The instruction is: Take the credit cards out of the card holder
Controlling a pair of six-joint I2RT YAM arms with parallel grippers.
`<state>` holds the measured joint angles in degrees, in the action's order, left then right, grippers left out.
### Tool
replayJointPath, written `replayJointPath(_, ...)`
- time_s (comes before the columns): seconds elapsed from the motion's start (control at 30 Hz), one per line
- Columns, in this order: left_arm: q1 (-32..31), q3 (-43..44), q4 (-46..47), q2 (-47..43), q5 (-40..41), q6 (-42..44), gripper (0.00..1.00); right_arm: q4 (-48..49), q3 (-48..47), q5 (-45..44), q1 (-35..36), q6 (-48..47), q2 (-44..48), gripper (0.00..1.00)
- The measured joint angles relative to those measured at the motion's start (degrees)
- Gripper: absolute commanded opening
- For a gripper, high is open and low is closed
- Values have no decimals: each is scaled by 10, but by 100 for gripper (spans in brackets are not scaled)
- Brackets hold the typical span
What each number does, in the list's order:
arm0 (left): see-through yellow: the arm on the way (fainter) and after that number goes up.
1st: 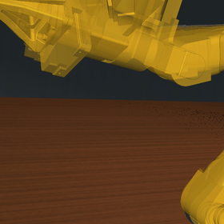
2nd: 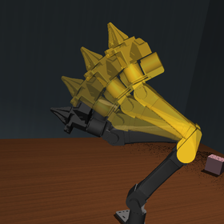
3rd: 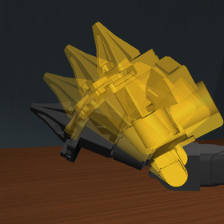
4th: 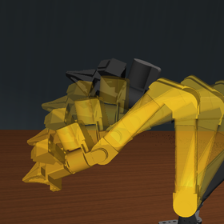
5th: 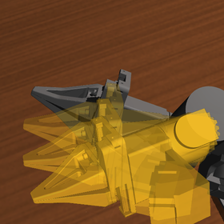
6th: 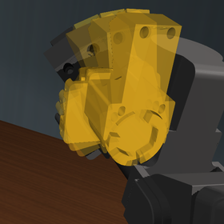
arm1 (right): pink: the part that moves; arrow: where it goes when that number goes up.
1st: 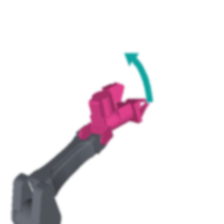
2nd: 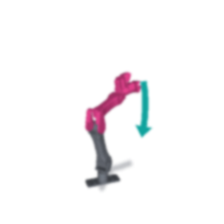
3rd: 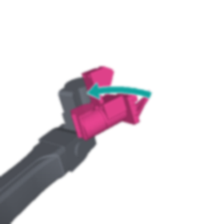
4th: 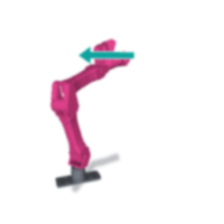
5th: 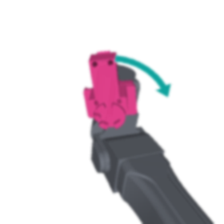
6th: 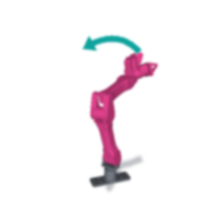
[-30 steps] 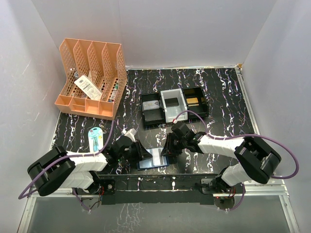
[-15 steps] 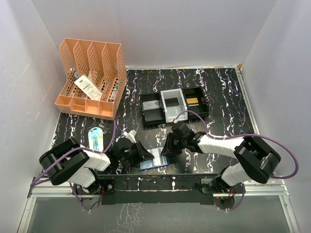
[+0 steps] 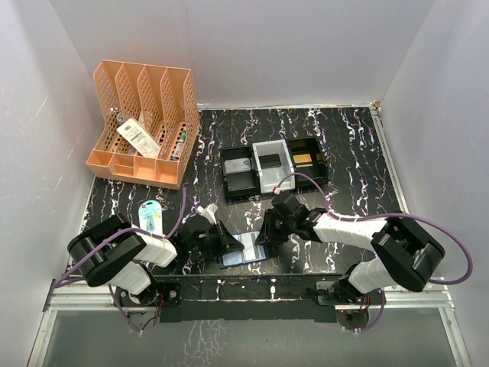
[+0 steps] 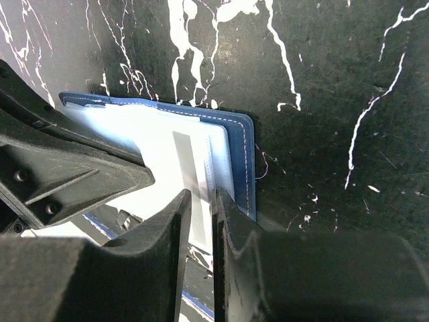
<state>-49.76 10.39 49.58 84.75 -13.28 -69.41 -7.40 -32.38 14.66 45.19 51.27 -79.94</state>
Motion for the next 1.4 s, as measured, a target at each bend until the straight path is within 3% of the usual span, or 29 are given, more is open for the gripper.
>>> replayJointPath(0.47,-12,14,-120,-85,35,36,0,14,3,3,2,2,-2,27)
replayJointPath(0.77,-13,10,-146,-114,47,53,0,21,3,12,5,7,-10,11)
replayJointPath(1.3,-14,9,-193,-155,70,56,0,31,7,19,6,20,-19,8)
replayJointPath(1.4,-14,9,-197,-153,71,56,12,34,7,21,6,21,-20,9)
